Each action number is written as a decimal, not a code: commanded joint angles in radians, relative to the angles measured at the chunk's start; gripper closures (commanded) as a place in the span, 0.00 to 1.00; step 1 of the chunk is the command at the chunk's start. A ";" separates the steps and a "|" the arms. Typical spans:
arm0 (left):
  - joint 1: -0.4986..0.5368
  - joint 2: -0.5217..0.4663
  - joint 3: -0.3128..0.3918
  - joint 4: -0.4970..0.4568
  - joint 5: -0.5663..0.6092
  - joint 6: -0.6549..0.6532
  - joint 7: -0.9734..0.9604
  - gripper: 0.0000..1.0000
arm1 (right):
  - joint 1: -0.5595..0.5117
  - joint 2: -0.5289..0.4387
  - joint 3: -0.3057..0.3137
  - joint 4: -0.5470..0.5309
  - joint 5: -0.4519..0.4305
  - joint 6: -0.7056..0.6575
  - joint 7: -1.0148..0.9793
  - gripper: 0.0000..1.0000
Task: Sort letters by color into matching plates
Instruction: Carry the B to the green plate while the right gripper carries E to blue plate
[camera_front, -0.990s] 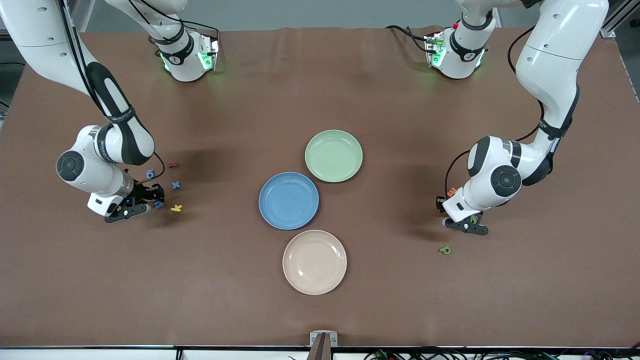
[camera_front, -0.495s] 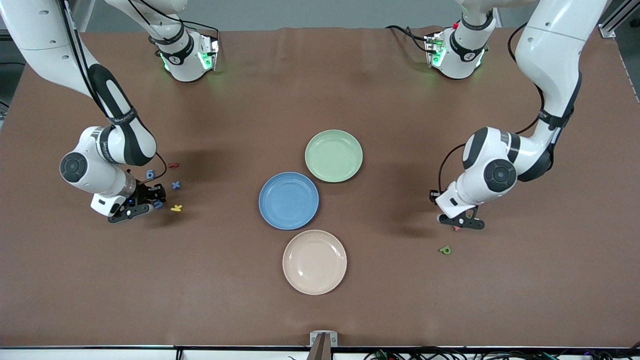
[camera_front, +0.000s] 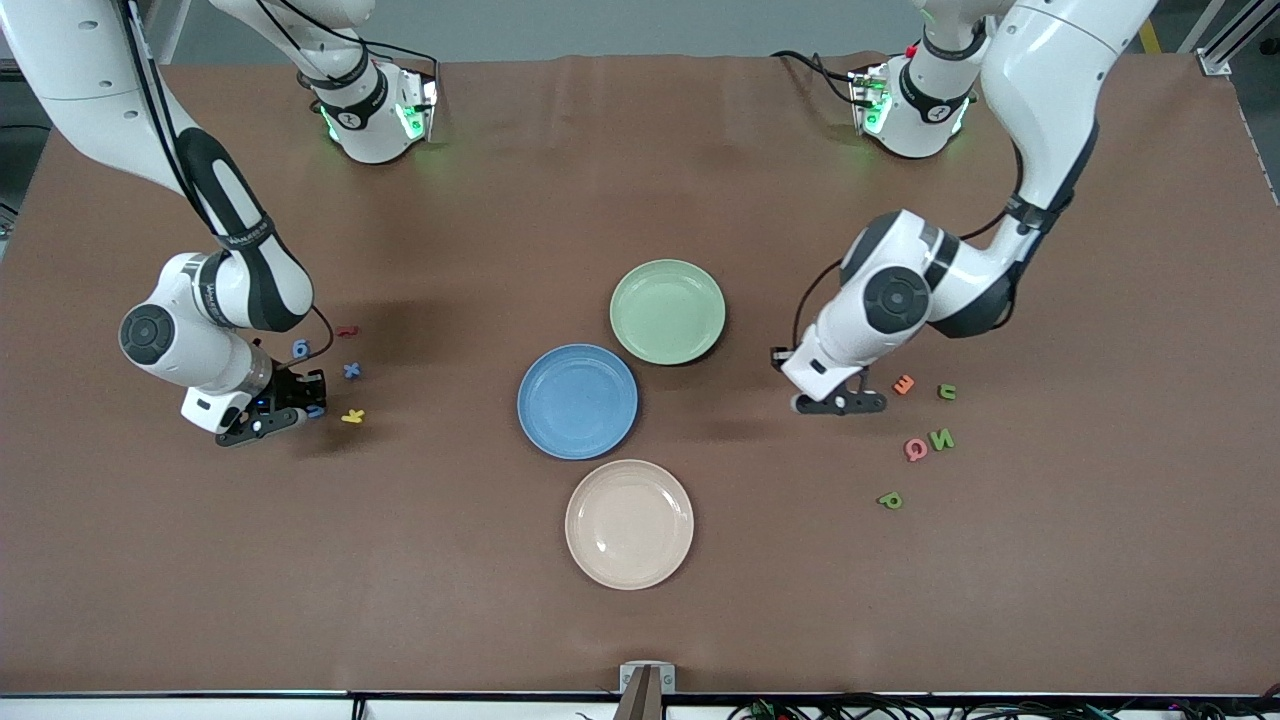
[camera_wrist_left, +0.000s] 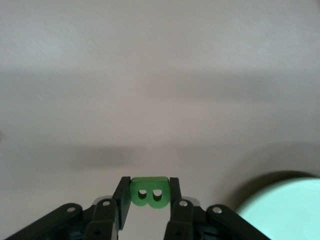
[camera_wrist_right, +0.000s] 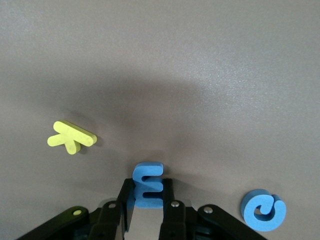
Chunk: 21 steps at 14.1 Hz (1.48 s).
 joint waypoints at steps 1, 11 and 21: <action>-0.074 -0.004 -0.013 -0.003 0.015 -0.007 -0.177 0.98 | -0.003 -0.015 0.006 0.008 -0.020 -0.009 -0.003 0.88; -0.321 0.047 -0.013 0.002 0.001 0.062 -0.629 0.96 | 0.184 -0.217 0.016 0.183 -0.029 -0.545 0.369 0.90; -0.302 0.038 -0.006 0.008 0.007 0.076 -0.759 0.00 | 0.570 -0.082 0.018 0.278 -0.009 -0.389 1.013 0.90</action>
